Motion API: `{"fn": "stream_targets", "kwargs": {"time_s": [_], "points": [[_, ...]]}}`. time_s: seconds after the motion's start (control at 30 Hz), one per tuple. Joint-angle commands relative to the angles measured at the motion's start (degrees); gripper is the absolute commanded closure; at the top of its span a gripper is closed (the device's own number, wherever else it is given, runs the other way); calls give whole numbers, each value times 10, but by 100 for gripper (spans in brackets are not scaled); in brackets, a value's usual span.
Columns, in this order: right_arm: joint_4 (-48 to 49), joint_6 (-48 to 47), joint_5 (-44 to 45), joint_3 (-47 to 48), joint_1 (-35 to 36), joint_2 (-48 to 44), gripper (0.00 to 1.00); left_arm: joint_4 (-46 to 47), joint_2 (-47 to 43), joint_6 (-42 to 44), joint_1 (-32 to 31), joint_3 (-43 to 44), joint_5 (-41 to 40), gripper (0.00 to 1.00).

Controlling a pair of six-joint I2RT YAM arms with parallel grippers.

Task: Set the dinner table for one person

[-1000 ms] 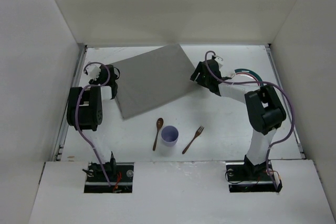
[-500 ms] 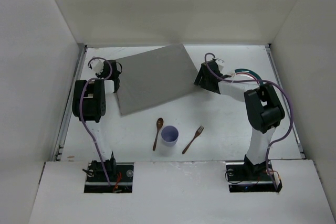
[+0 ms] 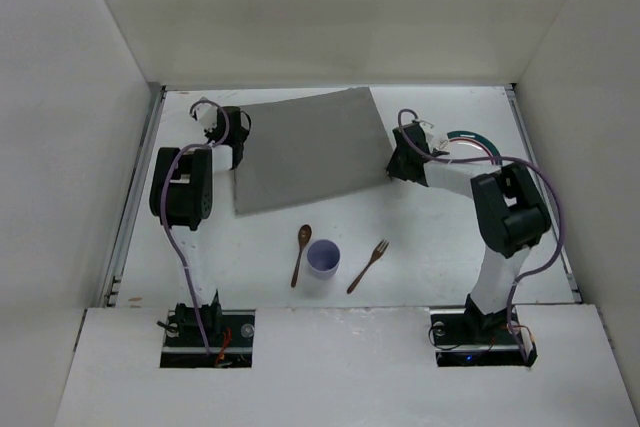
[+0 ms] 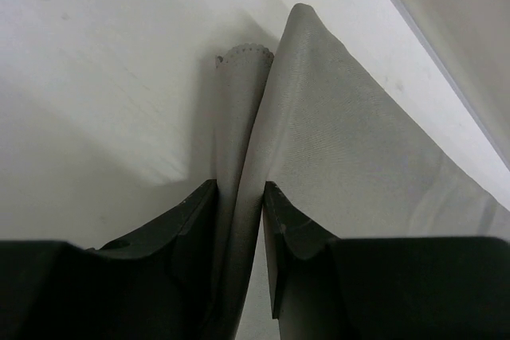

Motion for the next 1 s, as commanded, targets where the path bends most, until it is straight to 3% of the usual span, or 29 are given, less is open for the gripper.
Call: {"fn": "stream_targets", "kwargs": {"time_s": [0.0, 0.37, 0.57, 0.67, 0.8, 0.97], "points": [[43, 35, -17, -77, -3, -75, 86, -13, 6, 5, -23, 21, 25, 75], [92, 64, -5, -207, -10, -181, 86, -8, -44, -6, -24, -46, 18, 76], [103, 73, -1, -241, -10, -227, 84, 21, -129, -38, 5, -130, -34, 60], [104, 67, -1, -242, -10, -234, 76, 44, -183, -29, 8, -163, -56, 52], [110, 70, -2, -247, -4, -240, 67, 41, -211, -22, -3, -175, -45, 51], [112, 70, 2, -275, 4, -270, 66, 35, -178, -17, -22, -175, -46, 50]]}}
